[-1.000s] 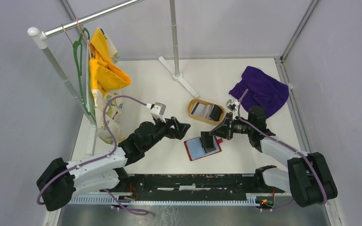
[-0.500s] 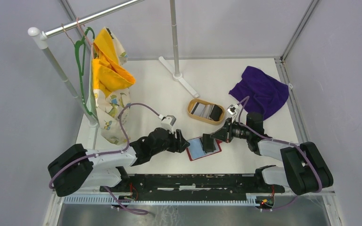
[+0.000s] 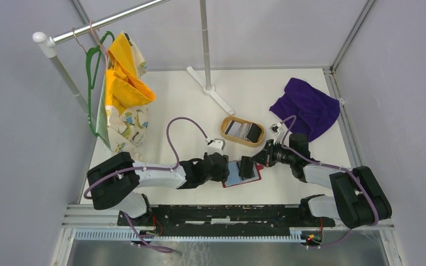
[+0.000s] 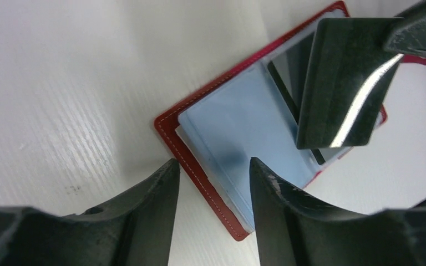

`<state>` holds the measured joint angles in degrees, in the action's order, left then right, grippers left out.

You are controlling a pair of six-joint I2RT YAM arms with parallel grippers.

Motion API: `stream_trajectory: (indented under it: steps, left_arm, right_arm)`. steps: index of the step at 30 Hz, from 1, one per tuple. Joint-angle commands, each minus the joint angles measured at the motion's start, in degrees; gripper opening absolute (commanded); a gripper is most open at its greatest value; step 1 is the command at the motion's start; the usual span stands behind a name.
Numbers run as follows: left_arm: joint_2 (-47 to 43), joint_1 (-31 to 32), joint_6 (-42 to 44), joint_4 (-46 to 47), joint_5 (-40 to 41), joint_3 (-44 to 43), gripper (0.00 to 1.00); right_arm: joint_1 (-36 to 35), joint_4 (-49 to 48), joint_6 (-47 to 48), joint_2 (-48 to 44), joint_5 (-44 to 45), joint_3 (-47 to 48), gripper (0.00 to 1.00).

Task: Put the credit cards into the card holder
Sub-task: Insert the credit card into the card holder.

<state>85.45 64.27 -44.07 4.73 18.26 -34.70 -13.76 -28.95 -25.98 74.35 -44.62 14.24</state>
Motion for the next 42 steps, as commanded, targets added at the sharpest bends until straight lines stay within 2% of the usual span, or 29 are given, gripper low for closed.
stream_trajectory:
  steps: [1, 5, 9, 20, 29, 42]
  left_arm:
    - [4.31, 0.28, -1.52, -7.61, 6.28, -3.67, 0.52]
    - [7.35, 0.21, -0.25, -9.68, 7.83, -5.98, 0.45]
    - [9.39, 0.09, 1.01, -9.79, 8.19, -7.6, 0.42]
    - [9.36, 0.11, 2.15, -8.65, 7.81, -7.31, 0.4]
    - [8.69, 0.09, 4.53, -5.0, 5.5, -5.92, 0.39]
    - [7.78, 0.13, 5.47, -1.97, 3.93, -5.13, 0.39]
  right_arm:
    - [-0.49, 0.74, 0.0, 0.98, 2.86, 1.07, 0.0]
    - [-1.34, 1.26, 0.03, 1.6, 3.24, 1.33, 0.0]
    - [-1.79, 0.45, -1.3, 1.62, 4.49, 0.54, 0.0]
    - [-2.33, -4.16, -5.16, 0.84, 7.97, -5.12, 0.0]
    - [-5.3, 1.16, -4.61, 4.32, 9.43, -1.9, 0.0]
    - [-6.14, 1.44, -6.92, 6.71, 10.53, -0.29, 0.0]
